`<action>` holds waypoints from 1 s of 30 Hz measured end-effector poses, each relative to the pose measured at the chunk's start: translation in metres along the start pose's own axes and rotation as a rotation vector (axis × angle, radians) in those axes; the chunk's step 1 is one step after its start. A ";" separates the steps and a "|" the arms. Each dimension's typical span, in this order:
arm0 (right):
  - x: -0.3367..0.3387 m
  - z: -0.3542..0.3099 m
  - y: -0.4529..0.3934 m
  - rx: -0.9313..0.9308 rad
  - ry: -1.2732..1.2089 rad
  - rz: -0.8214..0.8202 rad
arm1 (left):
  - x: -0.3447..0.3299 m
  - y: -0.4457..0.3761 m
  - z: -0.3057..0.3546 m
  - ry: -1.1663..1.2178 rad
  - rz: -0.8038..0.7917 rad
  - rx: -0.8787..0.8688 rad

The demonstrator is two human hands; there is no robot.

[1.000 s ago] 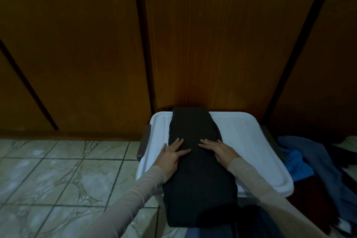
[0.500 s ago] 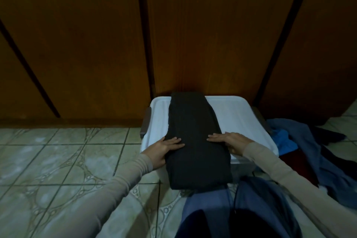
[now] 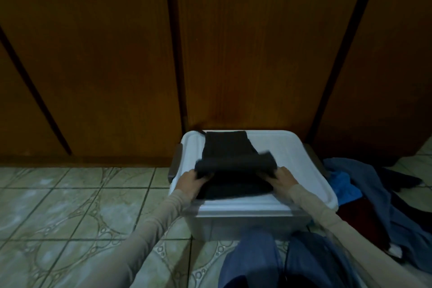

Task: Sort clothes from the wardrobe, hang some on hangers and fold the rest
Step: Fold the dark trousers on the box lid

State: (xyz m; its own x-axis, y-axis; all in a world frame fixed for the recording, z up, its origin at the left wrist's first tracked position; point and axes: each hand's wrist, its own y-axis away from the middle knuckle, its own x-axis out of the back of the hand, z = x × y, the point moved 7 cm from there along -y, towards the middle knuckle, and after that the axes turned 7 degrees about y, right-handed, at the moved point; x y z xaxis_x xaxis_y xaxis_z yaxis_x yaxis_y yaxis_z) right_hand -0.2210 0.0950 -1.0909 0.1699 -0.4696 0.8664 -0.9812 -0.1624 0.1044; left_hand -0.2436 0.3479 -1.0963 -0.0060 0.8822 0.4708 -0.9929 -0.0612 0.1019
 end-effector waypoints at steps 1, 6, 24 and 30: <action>0.000 -0.004 -0.001 -0.022 -0.045 0.000 | -0.001 -0.003 0.005 0.039 0.004 0.024; -0.002 0.000 -0.008 -0.148 -0.097 0.003 | -0.002 -0.015 0.002 -0.078 0.140 0.071; -0.034 -0.033 -0.032 0.207 0.599 -0.087 | -0.058 -0.019 0.019 -0.863 -0.219 -0.266; -0.052 -0.031 -0.036 0.164 0.624 -0.092 | -0.069 -0.022 0.013 -0.813 -0.263 -0.255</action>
State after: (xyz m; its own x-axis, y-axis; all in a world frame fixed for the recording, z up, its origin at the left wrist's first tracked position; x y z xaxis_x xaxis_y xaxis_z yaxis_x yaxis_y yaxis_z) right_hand -0.1978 0.1523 -1.1241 0.1189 0.1366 0.9835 -0.9302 -0.3312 0.1584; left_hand -0.2196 0.2825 -1.1193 0.2156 0.2426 0.9458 -0.9470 0.2882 0.1420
